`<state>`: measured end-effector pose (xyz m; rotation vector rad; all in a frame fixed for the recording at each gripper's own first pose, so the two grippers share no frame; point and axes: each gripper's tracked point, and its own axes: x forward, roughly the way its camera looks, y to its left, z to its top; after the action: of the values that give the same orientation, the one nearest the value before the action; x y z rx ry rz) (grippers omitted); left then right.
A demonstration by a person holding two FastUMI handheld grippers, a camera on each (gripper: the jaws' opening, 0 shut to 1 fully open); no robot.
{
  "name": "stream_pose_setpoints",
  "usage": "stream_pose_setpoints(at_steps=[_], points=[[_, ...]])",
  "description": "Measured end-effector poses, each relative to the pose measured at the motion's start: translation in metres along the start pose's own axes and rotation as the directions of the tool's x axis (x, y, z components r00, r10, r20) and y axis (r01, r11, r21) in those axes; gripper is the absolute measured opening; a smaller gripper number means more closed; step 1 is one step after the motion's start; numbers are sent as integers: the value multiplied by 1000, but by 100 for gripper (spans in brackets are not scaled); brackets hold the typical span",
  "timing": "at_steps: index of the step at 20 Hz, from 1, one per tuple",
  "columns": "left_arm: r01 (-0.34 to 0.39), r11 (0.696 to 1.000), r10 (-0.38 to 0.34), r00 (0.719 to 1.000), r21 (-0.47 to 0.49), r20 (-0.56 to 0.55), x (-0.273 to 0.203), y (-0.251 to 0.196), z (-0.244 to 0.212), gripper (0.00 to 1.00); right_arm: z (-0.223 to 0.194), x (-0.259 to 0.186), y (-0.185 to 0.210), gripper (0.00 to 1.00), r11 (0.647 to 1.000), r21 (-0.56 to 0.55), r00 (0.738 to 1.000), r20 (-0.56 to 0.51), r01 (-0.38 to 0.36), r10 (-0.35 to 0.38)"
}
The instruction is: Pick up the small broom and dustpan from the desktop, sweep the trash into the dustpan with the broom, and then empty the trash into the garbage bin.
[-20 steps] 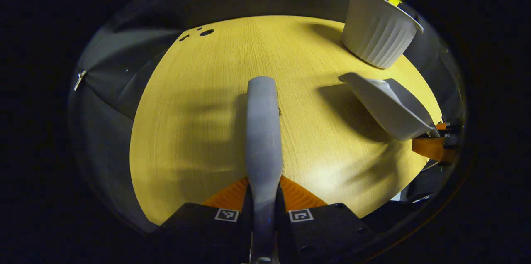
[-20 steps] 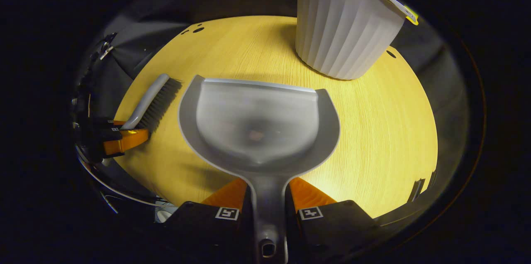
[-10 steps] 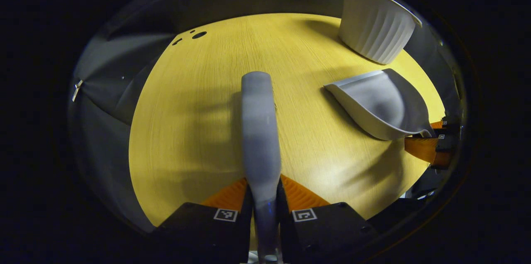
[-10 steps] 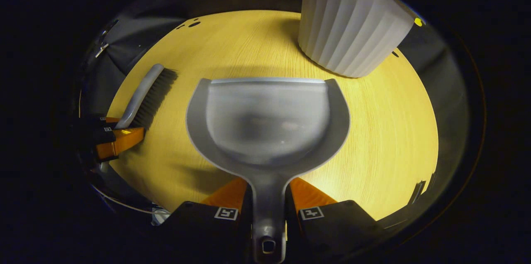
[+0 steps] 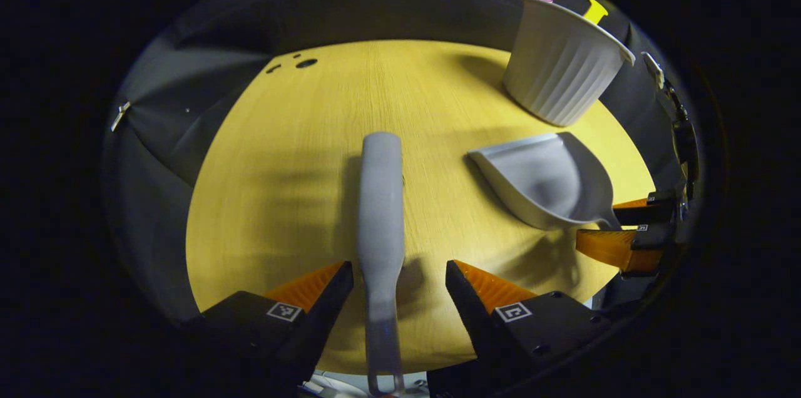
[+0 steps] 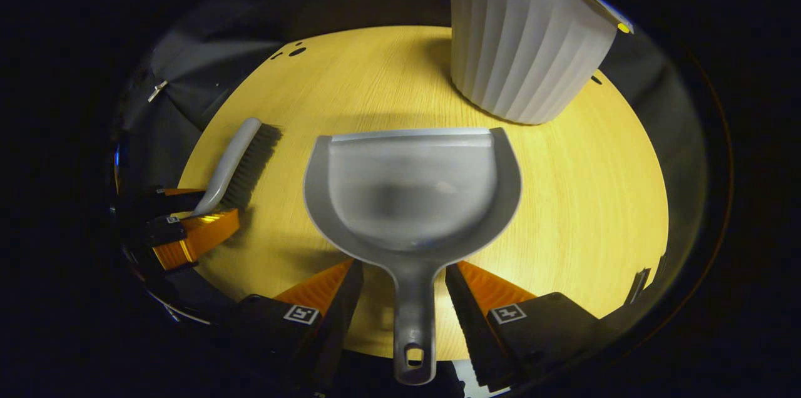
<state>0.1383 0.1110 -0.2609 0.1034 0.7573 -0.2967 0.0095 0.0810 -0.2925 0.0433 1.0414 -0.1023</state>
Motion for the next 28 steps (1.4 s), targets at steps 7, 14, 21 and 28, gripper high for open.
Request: stream_pose_setpoints(at_steps=[7,14,21,28], points=[[15,1000,-8,962,-23,271,-70,-11,53,97,55,-65,-3,99,1000,9,976,217,3,-5],[-5,1000,-5,868,19,497,-155,-20,103,96,121,-157,13,99,999,16,858,513,29,-33],[-54,998,14,657,29,754,-259,-26,166,96,167,-240,27,99,996,-14,641,766,87,-46],[-123,988,-20,524,99,852,-313,-60,186,95,180,-300,20,98,996,19,491,869,86,-59]])
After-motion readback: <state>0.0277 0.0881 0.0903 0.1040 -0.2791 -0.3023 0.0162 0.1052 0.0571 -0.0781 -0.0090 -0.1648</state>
